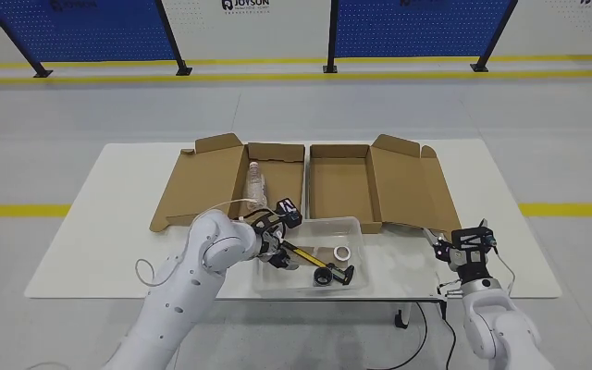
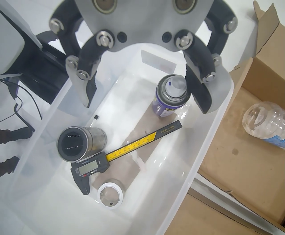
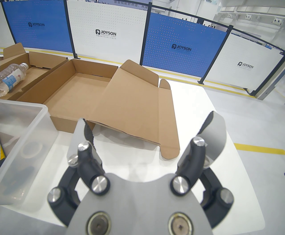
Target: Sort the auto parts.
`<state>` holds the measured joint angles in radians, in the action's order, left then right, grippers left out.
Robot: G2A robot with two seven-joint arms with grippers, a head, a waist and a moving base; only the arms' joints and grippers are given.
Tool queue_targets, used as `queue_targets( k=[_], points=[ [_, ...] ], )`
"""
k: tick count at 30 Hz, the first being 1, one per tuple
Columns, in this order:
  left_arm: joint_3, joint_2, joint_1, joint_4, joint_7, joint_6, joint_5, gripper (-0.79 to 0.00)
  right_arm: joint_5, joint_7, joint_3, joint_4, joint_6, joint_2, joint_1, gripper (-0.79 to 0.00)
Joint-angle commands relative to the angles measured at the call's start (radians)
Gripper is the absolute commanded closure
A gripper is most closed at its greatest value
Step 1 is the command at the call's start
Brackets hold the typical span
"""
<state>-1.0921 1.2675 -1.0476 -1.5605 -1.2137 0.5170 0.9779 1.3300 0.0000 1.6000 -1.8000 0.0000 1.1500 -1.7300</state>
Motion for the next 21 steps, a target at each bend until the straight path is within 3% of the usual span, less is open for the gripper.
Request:
queue_targets(
  k=[1,5,7,13,21],
  points=[
    [0.006,-0.002,0.002,0.002,0.006,-0.004,0.006,-0.785,0.0,0.0,0.0,0.0,0.0,0.0,0.0,-0.785],
    [0.014,-0.005,0.008,0.0,0.016,-0.012,0.005,-0.776,0.0,0.0,0.0,0.0,0.0,0.0,0.0,-0.785],
    [0.016,-0.006,0.009,0.0,0.017,-0.014,-0.016,-0.693,0.0,0.0,0.0,0.0,0.0,0.0,0.0,-0.785],
    [0.022,-0.011,0.019,0.004,0.004,-0.019,-0.047,-0.785,0.0,0.0,0.0,0.0,0.0,0.0,0.0,-0.785],
    [0.033,-0.019,0.036,0.0,0.011,-0.024,-0.011,-0.785,0.0,0.0,0.0,0.0,0.0,0.0,0.0,-0.785]
  ],
)
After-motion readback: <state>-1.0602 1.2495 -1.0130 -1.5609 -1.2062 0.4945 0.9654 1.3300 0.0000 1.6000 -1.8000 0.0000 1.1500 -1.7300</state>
